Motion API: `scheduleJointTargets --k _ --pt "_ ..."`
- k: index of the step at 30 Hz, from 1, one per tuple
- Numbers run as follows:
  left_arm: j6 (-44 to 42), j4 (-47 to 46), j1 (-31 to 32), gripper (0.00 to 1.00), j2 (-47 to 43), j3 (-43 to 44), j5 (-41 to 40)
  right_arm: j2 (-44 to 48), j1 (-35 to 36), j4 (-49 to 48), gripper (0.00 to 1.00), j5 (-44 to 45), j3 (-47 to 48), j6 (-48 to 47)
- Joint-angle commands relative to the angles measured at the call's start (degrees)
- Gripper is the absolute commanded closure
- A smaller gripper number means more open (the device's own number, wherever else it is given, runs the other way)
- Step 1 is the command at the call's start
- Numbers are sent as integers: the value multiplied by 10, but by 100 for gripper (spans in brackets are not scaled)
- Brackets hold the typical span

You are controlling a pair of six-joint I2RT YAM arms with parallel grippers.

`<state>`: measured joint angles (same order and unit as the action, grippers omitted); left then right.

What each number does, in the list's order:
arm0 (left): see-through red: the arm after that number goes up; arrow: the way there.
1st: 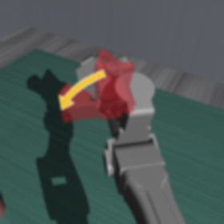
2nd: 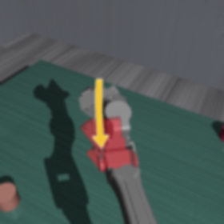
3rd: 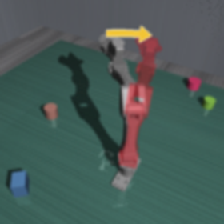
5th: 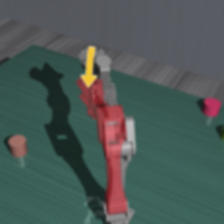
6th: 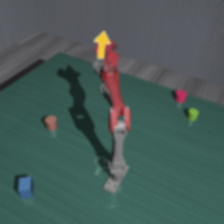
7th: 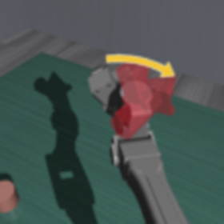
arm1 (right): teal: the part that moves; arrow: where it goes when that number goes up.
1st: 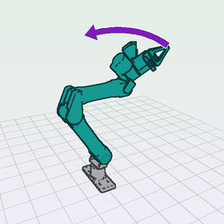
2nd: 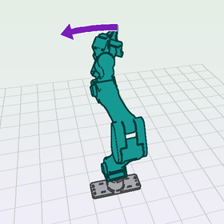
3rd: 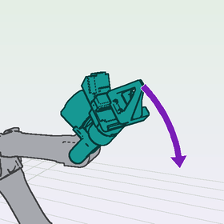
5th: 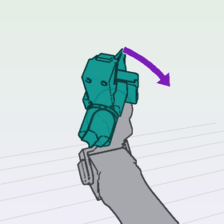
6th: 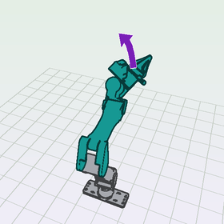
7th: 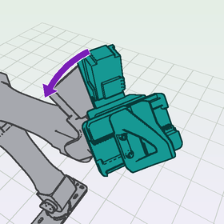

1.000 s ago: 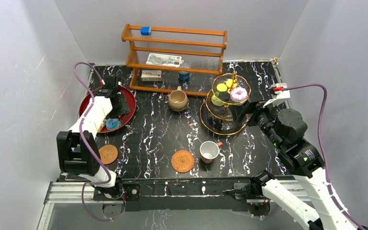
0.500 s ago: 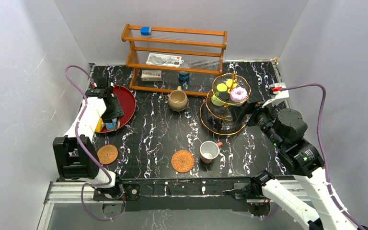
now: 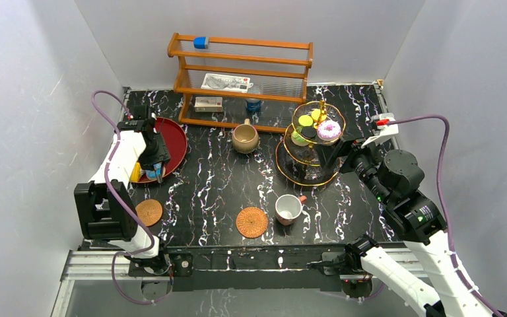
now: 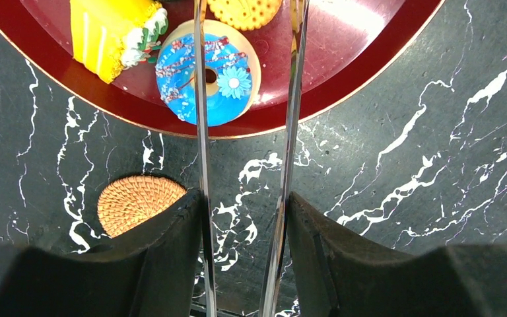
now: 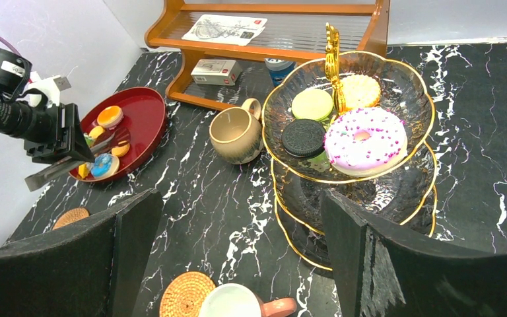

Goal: Serve the afternoon tea
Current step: Adjust the dessert on the tray.

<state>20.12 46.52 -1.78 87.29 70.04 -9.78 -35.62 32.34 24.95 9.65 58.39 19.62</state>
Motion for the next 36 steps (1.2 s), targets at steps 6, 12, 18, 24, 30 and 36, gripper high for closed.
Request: scheduleJointTargets --k 6,12,18,24,30,36 --pt "1 2 -2 56 20 19 76 6 2 -42 1 0 3 7" --pt "12 -13 -2 58 25 35 157 8 2 -43 1 2 1 9" --pt "15 -10 -2 58 17 55 142 9 2 -42 1 0 -2 11" --pt "2 21 -2 58 -3 73 91 12 2 -42 1 3 -2 12" --pt "-6 53 -2 58 -23 77 83 10 2 -45 1 -6 -2 13" --pt "-16 67 -2 60 -42 88 79 12 2 -47 1 -8 -4 15"
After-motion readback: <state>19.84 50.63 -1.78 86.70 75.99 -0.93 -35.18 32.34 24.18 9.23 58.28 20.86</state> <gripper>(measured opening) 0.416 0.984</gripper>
